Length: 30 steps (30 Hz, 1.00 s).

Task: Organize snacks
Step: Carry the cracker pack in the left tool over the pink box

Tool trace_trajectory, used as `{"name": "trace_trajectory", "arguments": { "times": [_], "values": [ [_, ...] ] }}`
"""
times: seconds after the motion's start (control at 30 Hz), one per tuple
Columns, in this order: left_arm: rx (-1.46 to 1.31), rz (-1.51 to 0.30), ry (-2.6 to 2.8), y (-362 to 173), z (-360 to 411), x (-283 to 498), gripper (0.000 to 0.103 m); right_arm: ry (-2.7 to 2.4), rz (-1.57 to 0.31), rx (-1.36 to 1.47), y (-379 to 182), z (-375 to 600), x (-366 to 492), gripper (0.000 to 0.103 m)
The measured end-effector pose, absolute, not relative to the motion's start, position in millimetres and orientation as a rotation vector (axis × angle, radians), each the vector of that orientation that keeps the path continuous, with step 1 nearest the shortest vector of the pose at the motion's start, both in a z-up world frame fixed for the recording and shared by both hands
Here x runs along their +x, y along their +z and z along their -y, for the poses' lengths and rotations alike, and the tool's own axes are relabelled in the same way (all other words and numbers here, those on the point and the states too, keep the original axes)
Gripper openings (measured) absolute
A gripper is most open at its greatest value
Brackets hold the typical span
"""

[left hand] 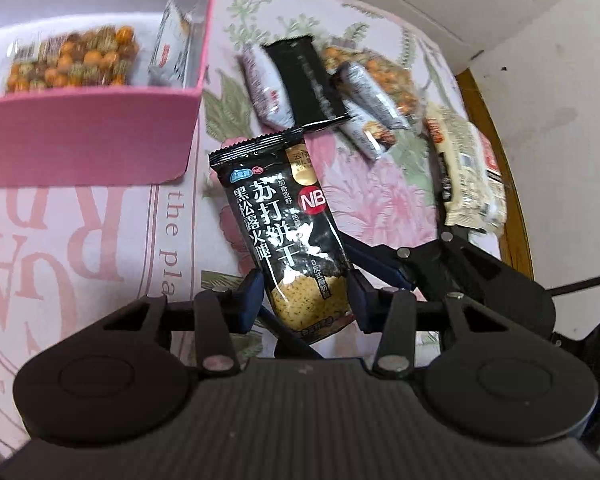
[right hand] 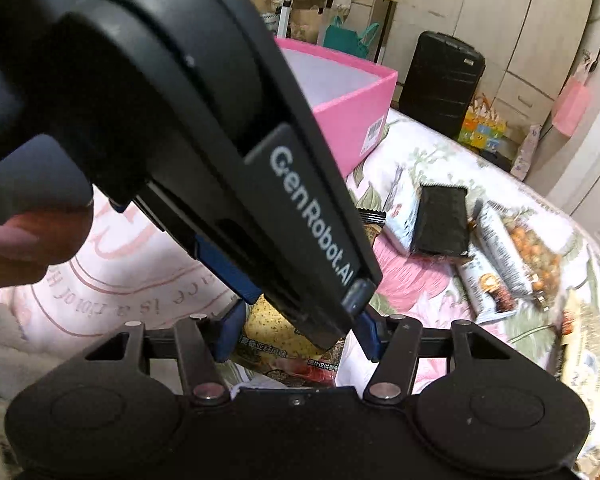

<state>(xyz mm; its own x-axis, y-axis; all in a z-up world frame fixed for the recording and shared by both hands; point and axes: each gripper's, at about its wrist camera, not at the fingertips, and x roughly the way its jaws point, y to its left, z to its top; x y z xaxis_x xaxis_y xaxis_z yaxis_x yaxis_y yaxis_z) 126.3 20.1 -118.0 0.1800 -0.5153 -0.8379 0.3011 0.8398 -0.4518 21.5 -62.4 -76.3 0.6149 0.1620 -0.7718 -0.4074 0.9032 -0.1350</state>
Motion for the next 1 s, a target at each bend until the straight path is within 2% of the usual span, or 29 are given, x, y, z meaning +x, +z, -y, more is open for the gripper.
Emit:
{"name": "trace_trajectory", "arguments": {
  "times": [0.5,0.73,1.0],
  "values": [
    [-0.177,-1.025,-0.653,-13.0,-66.6,110.0,0.044,0.268,-0.710,-0.339,16.3,20.6,7.4,0.062],
    [-0.233,-0.971,-0.587,1.0,-98.9,139.4,0.044,0.328,-0.672,-0.468,32.1,-10.5,41.6,0.062],
    [-0.332,-1.016,-0.564,-16.8,-129.6,201.2,0.044,0.410,-0.779,-0.534,29.0,-31.7,110.6,0.063]
  ]
}}
